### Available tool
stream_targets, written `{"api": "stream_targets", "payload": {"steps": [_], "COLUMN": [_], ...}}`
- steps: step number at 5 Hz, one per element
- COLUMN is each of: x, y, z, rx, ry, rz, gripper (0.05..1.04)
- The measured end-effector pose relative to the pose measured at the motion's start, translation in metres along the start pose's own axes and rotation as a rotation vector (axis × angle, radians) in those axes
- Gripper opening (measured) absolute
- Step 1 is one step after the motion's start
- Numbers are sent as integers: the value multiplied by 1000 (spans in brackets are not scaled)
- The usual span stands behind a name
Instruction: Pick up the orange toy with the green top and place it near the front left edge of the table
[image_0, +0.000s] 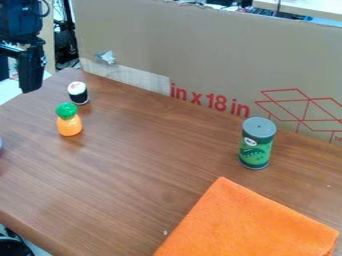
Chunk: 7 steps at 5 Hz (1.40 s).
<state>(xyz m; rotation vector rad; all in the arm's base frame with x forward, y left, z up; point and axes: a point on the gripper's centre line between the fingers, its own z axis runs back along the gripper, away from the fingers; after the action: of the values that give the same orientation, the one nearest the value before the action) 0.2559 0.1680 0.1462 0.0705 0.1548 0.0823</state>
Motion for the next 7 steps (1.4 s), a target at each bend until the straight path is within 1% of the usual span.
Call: {"api": "stream_targets", "payload": {"steps": [1,2,3,4,5,6,7], "x": [1,17,40,69,83,90,89], "y": [-2,-5,-4,-5,4,8,9], "z": [-10,-16,-24,-38,-52,-60,-62], "rx": [-18,-67,-61,-33,-1,7,2], "ry": [32,30,40,60,108,139,153], "rz": [0,51,32,-2,21,51,77], "gripper": [1009,1009,1009,1009,1009,1009,1009]}}
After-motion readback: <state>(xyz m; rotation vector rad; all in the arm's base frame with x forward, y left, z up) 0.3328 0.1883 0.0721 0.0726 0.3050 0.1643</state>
